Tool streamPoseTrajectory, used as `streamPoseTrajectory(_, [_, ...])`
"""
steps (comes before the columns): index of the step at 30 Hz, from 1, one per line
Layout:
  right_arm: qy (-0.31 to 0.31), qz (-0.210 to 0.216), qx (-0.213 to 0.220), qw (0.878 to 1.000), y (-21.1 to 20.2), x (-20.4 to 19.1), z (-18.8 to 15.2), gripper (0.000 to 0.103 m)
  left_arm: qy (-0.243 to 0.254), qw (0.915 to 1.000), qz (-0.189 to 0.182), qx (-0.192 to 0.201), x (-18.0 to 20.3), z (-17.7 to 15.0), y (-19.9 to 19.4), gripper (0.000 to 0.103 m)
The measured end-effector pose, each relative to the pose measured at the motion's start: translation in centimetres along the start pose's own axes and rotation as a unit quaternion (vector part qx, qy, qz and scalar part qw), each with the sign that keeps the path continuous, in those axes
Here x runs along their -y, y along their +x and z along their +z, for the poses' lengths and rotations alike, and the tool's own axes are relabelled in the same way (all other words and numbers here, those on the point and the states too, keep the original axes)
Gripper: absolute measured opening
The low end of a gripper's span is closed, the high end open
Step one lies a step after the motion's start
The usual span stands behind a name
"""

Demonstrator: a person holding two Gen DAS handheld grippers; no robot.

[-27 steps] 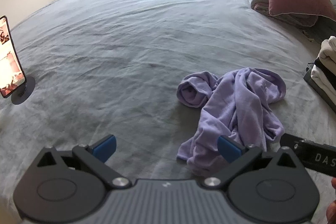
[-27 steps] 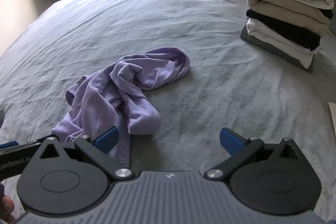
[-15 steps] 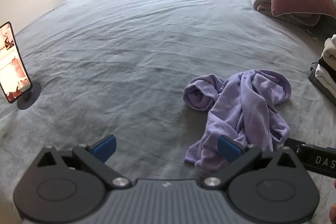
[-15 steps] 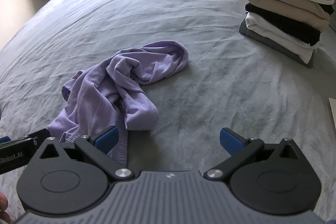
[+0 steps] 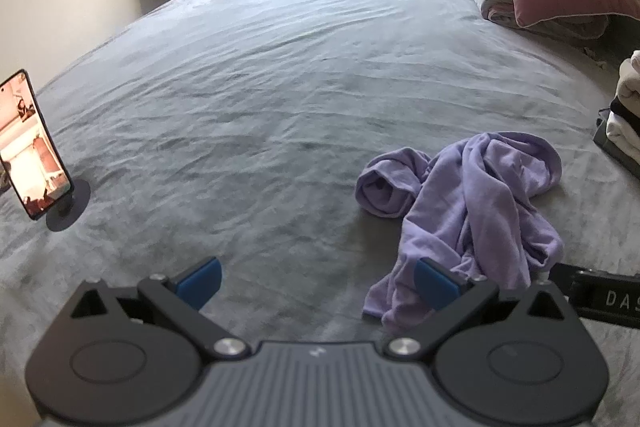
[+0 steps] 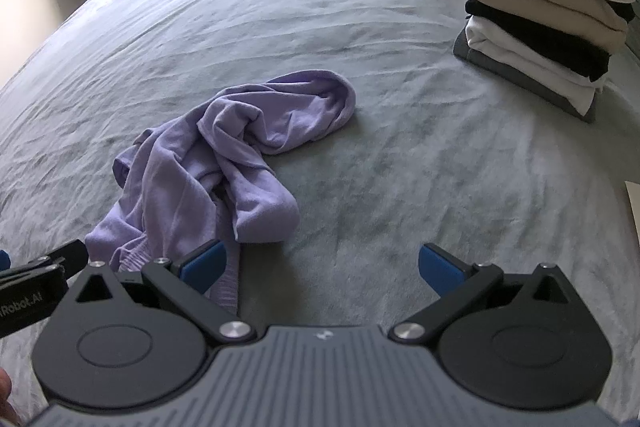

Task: Fold clothes
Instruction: 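Move both grippers toward the crumpled lavender garment on the bed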

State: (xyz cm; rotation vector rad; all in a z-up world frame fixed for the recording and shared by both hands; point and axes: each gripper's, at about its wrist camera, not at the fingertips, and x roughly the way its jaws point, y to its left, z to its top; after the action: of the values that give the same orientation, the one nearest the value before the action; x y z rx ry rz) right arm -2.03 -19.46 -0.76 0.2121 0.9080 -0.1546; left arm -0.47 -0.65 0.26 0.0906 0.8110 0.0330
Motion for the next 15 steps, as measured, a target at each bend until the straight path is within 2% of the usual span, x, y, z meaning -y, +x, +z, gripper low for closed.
streamPoseTrajectory(15, [-0.004, -0.007, -0.007, 1.000, 0.35, -0.11, 0.07, 0.103, 0.018, 0.9997, 0.010, -0.010, -0.13, -0.44, 0.60, 0.103])
